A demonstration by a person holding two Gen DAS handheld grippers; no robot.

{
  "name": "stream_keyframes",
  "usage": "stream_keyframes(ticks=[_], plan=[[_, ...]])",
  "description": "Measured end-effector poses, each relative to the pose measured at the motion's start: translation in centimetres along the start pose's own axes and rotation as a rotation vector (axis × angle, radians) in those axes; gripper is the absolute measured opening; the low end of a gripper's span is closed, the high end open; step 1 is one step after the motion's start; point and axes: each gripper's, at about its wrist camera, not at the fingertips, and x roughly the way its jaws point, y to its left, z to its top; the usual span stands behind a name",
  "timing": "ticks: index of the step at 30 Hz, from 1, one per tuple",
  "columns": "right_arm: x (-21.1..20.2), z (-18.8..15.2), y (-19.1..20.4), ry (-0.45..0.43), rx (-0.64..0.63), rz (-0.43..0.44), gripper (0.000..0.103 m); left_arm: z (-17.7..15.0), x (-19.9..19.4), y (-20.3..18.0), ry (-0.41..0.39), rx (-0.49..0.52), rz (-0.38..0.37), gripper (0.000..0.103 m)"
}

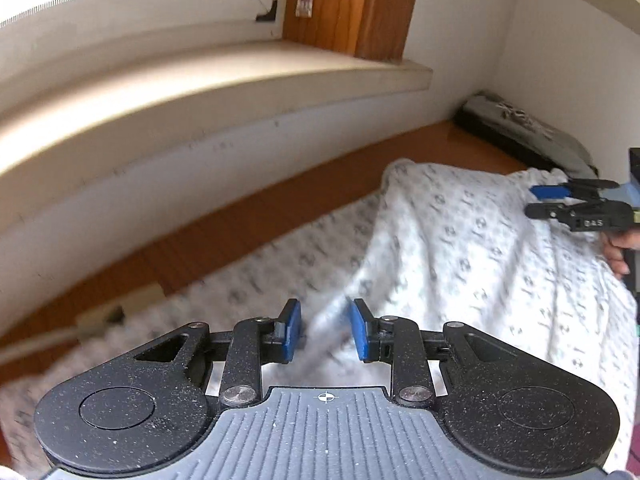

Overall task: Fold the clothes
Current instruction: 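Spread the fabric over the garment and open both grippers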

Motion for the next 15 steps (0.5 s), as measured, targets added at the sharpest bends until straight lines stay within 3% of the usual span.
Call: stream_keyframes(ticks=[2,4,7,9,14,15], plan=[[-0.3,0.0,0.2,-0.001,0.002,-0.006,0.06,0.1,-0.1,-0.2,-0.025,0.001,0.016,0.027],[-0.3,0.0,0.2,-0.004,0.01,-0.015,0.06,0.2,-0.1,-0.4,-0.05,0.002,0.032,0.003],[-0.3,0.0,-0.1,-0.006,0.023,-0.017,0.06,-0.2,-1.1,0.3,-0.063,-0.009,0.069,0.003],[-0.1,-0.1,-0.1,-0.008,0.019,-0.02,0.06,-0.7,-2.0,1.1,-0.064,-0.02,0.099,0.005],[0.1,-0.1,0.1,-0.004,0.006,-0.023,0.063,-1.9,-4.4,3.1,-0.067,-0.047,0.172,0.039],[0.2,-0.1,0.1,-0.003,0.004,-0.022,0.065,-2.2,-4.9,3.5,-0.067,-0.053,0.187,0.041]])
